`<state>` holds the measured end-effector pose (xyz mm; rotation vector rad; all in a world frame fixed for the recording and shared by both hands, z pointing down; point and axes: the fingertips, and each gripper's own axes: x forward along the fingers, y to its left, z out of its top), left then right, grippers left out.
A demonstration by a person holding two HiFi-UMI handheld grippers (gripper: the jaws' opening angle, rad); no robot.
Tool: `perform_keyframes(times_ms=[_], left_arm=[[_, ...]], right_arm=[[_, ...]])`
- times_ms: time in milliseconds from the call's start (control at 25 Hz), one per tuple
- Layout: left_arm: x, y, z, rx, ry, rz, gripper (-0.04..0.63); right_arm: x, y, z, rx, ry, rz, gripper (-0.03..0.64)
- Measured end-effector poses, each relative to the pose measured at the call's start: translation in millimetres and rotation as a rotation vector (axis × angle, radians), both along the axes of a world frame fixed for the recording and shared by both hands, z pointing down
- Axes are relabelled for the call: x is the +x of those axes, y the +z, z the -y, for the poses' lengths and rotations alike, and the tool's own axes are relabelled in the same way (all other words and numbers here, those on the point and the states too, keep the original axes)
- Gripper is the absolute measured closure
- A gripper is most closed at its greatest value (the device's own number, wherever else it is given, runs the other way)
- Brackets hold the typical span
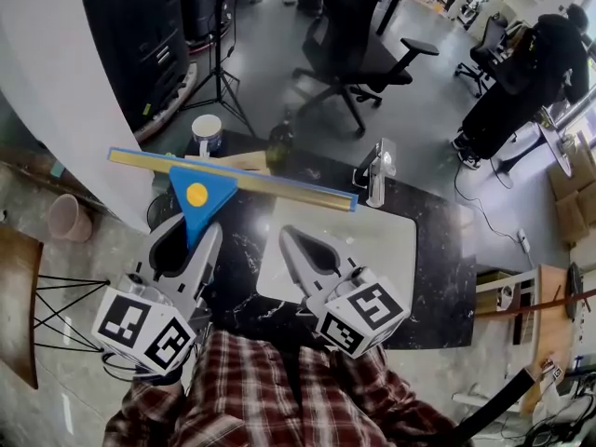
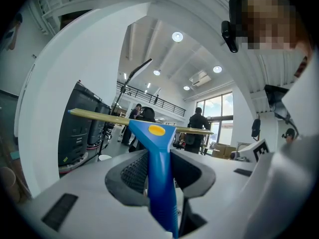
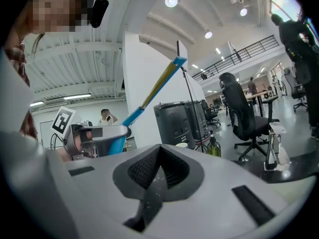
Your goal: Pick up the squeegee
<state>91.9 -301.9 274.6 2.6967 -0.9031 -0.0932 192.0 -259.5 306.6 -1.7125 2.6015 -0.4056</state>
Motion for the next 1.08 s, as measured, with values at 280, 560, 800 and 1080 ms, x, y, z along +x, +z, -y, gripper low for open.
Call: perform_keyframes(times_ms=[280,560,800,1080], left_arm=[[2,1,-3,0.003,0.002,0.007,0.457],[7,1,-5,-0.002,0.013,0.015,0.457],[13,3,-8,-0.007,0.027,0.017,0.457],[16,0,-10,-0.008,0.024,0.012,0.457]], right_arm=[[-1,3,-2,-0.005,-0.011,0.004,0.604],[1,3,-3,-0.004,-0.007,0.016,0.604],[4,5,-4,-0.009,-0.006,0.019,0.604],[9,5,-5,-0.016,-0.009,0.014,0.606]])
